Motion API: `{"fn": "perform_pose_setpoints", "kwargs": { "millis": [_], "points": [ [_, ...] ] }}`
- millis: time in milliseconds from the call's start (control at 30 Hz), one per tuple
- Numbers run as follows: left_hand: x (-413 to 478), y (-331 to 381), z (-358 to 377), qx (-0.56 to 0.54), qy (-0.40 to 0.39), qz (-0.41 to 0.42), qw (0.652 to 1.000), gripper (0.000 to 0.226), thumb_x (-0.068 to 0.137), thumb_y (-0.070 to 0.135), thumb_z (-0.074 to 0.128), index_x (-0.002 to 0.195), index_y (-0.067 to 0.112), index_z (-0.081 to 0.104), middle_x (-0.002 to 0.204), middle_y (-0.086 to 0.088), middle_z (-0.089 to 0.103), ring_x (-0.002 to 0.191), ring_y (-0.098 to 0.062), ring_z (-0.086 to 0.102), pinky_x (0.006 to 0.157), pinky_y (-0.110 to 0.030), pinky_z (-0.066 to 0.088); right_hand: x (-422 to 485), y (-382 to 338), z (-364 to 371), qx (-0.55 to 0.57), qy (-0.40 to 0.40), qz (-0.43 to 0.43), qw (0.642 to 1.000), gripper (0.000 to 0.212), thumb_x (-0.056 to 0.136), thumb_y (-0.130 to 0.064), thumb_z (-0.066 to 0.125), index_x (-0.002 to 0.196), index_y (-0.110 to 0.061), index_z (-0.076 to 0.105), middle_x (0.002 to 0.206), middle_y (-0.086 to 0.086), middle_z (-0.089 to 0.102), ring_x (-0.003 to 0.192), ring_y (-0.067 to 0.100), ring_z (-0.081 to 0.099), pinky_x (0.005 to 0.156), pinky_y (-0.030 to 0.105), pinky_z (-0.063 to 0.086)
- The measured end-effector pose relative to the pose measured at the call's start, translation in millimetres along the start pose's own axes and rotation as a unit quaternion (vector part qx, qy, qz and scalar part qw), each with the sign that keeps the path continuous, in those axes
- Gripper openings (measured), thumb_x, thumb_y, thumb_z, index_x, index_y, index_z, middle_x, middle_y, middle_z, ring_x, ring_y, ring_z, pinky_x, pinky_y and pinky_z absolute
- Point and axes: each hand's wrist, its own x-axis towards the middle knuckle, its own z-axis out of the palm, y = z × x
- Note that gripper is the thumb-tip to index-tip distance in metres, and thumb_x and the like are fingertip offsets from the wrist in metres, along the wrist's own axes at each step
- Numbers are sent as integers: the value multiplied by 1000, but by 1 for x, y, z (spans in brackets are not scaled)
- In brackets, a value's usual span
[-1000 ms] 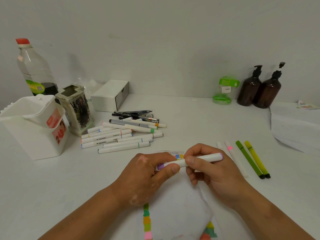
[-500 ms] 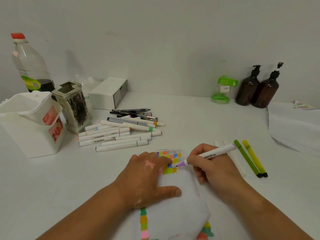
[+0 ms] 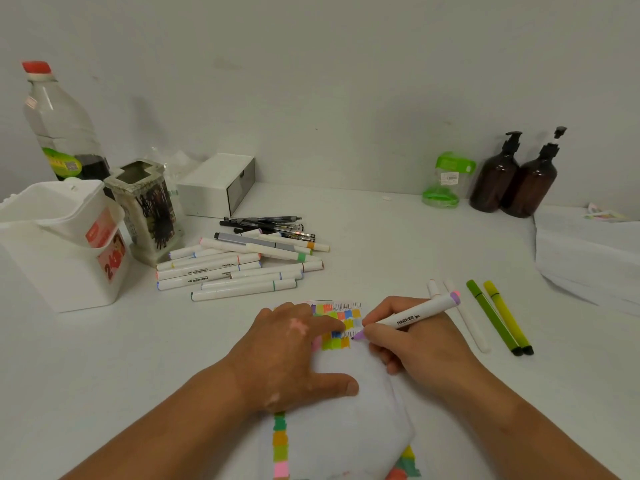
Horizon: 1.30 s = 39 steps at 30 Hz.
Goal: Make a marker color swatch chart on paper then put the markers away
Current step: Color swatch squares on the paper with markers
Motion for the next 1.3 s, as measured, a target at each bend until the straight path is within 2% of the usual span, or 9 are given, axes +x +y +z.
{"fn": "perform_pose_setpoints", "kwargs": {
  "millis": [200, 300, 400, 500, 600, 833, 1033, 1200, 1300],
  "points": [
    [0, 0, 1, 5, 3, -2, 1000, 90, 63, 97, 44, 141, 52, 37, 96, 18, 37, 94, -7, 38, 91, -30, 35, 1, 1, -1, -27, -26, 2, 999, 3, 78, -22, 76, 79, -24, 75, 63, 2, 71, 52, 13, 63, 51, 26, 54],
    [1, 0, 0, 3, 4, 0, 1000, 90, 63, 97, 44, 140, 52, 38, 96, 17, 38, 95, -8, 39, 93, -31, 37, 1, 0, -2, -24, -11, -6, 1000, 4, 79, -26, 77, 82, -24, 75, 63, 3, 71, 52, 13, 64, 53, 27, 55],
    [1, 0, 0, 5, -2, -3, 1000, 91, 63, 96, 44, 142, 51, 38, 100, 19, 39, 97, -8, 39, 96, -31, 37, 0, -2, -2, -16, -27, 4, 1000, 18, 68, -35, 73, 80, -22, 75, 62, 3, 70, 53, 13, 63, 51, 26, 53],
    [1, 0, 0, 1, -6, -6, 1000, 91, 63, 96, 44, 142, 51, 37, 104, 18, 42, 97, -8, 37, 98, -32, 37, 1, -2, -2, -18, -19, 0, 1000, 6, 76, -28, 77, 80, -25, 75, 62, 3, 70, 52, 12, 63, 51, 23, 52],
    [1, 0, 1, 1, -12, -11, 1000, 92, 62, 97, 44, 142, 52, 37, 112, 15, 48, 98, -8, 36, 100, -33, 38, 1, -1, -2, -19, -28, 5, 999, 7, 75, -27, 76, 79, -22, 75, 62, 2, 70, 52, 13, 63, 51, 24, 51],
    [0, 0, 0, 5, -12, -6, 1000, 92, 62, 97, 42, 141, 51, 38, 97, 16, 37, 95, -9, 38, 97, -32, 38, 1, -1, -3, -29, -27, 13, 999, 5, 79, -19, 73, 74, -21, 72, 59, 2, 69, 49, 15, 60, 47, 25, 49],
    [1, -1, 1, -2, -11, -8, 1000, 95, 60, 98, 41, 141, 50, 38, 99, 19, 39, 97, -8, 38, 98, -31, 37, 0, -2, -5, -46, -15, 10, 999, 6, 79, -20, 74, 74, -22, 71, 60, 3, 69, 48, 16, 61, 46, 26, 49],
    [2, -1, 3, -4, -12, -12, 1000, 96, 58, 100, 39, 142, 51, 36, 112, 18, 49, 100, -8, 39, 100, -32, 37, -1, -4, -5, -62, -3, 6, 998, 7, 80, -21, 75, 74, -23, 71, 60, 2, 69, 48, 15, 61, 47, 27, 49],
    [1, -1, 2, -4, -11, -11, 1000, 97, 58, 100, 39, 142, 51, 36, 107, 18, 45, 99, -8, 39, 99, -32, 37, -1, -5, -6, -83, 6, 6, 997, 10, 80, -23, 76, 73, -26, 70, 59, -4, 67, 48, 6, 58, 45, 20, 44]
  ]
}}
